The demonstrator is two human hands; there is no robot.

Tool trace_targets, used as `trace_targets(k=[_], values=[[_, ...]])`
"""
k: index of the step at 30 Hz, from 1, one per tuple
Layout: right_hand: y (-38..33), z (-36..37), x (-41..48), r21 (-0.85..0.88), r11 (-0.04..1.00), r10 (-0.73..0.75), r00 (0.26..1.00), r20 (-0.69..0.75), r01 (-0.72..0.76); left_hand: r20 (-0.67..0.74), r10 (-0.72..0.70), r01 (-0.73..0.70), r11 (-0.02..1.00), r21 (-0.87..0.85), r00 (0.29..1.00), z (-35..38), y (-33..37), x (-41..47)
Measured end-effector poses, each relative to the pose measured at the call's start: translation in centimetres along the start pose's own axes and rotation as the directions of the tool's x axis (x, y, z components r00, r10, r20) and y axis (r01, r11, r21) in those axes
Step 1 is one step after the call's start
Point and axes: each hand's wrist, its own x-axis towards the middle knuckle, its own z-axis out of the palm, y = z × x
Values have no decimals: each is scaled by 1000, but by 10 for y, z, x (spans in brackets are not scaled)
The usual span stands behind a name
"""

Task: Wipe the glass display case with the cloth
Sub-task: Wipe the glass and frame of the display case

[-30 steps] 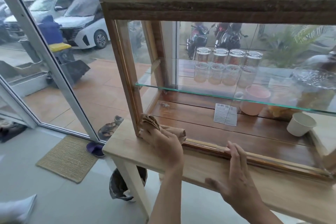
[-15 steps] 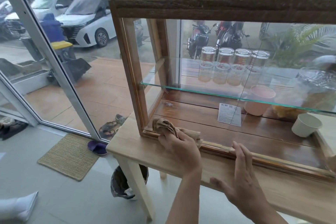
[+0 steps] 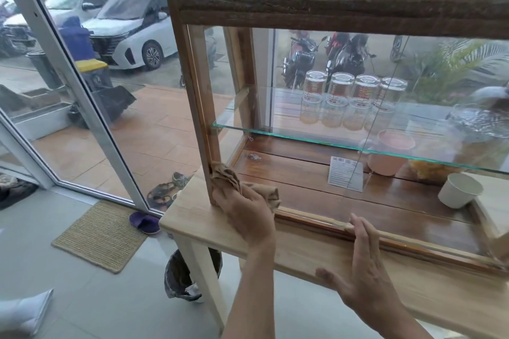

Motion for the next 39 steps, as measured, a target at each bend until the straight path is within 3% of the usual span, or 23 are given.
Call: trace_targets(k=[3, 5, 10, 12, 16, 21, 26, 29, 34, 39], values=[[0, 1, 1, 6, 1000, 6, 1000, 1, -6, 167, -86, 93, 995, -32, 982, -3, 10, -39], [2, 0, 2, -2, 1000, 5, 1000, -2, -5, 223, -21, 39, 996, -78, 975, 1, 17, -50], [-1, -2, 0, -5, 1000, -1, 1000, -10, 1, 0, -15, 15, 999, -37, 1000, 2, -13, 1], [-2, -2, 0, -2, 1000, 2, 1000, -15, -2, 45, -57, 58, 998, -16, 997, 1, -14, -20], [0, -1, -1, -11, 1000, 15, 1000, -16, -15, 248, 12, 4, 998, -65, 969, -2, 6, -48], [-2, -2, -2, 4, 1000, 15, 1000, -13, -15, 100, 79, -76, 997, -33, 992, -19, -18, -9], [-3, -3, -2, -6, 1000, -13, 1000, -26, 13, 204, -42, 71, 988, -137, 978, -28, 10, -14], [-3, -2, -1, 1, 1000, -6, 1000, -26, 6, 277, -77, 89, 996, -31, 958, -34, -5, 5], [-3, -1, -1, 1, 1000, -13, 999, -41, 13, 451, -245, 277, 961, -6, 858, -40, 4, 13], [-4, -1, 0, 10, 1000, -5, 999, -32, 6, 390, -341, 332, 939, 92, 856, -40, -10, 34]])
